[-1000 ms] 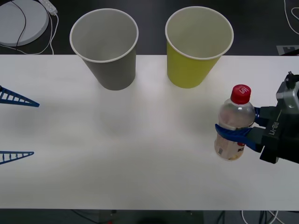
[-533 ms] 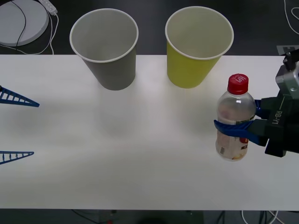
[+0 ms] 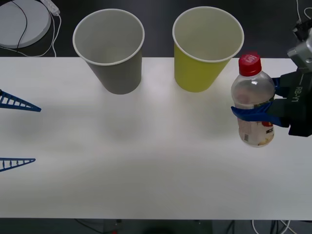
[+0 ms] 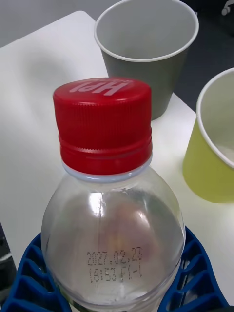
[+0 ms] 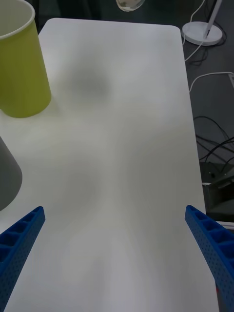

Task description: Put the can into the green bin and the plastic bottle into the gray bin

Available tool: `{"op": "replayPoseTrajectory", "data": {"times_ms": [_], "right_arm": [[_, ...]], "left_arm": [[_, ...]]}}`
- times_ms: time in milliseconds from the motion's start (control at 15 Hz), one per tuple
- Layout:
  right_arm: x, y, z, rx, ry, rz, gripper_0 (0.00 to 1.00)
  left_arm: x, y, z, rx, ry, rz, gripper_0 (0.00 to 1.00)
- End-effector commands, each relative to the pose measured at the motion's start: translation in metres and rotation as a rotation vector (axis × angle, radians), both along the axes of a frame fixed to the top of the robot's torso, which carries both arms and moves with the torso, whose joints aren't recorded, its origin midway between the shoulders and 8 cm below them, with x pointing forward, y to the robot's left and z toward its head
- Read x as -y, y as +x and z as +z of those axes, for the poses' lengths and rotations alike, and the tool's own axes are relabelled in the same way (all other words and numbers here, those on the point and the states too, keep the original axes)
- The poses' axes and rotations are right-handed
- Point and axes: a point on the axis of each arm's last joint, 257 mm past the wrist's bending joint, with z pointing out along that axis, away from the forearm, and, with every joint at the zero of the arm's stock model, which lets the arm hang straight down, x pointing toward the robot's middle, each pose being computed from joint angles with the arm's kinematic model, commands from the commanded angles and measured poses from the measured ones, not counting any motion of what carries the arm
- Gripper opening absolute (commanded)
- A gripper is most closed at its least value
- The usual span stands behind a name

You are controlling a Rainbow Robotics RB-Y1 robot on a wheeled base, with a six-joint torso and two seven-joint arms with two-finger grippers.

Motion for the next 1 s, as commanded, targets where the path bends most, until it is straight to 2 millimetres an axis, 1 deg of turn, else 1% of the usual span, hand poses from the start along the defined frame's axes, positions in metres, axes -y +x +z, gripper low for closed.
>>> {"op": "replayPoseTrajectory", "data": {"times_ms": [67,267,667,867,1000], "right_arm": [[0.003,0.008,0.014,0.019,-0.046,0.010,0.00],[0.001,0.016,0.026,0.024,-0.078,0.027,0.00],[-0.002,0.036,0.050,-0.021,-0.149,0.050,0.00],[-0.008,0.049,0.063,-0.047,-0.193,0.056,0.00],[-0.017,0.054,0.069,-0.081,-0.203,0.027,0.00]], "left_arm": [[0.000,0.000,0.000,0.000,0.000,0.000,1.00],[0.000,0.000,0.000,0.000,0.000,0.000,1.00],[0.000,0.000,0.000,0.000,0.000,0.000,1.00],[0.000,0.000,0.000,0.000,0.000,0.000,1.00],[0.000,0.000,0.000,0.000,0.000,0.000,1.00]]}}
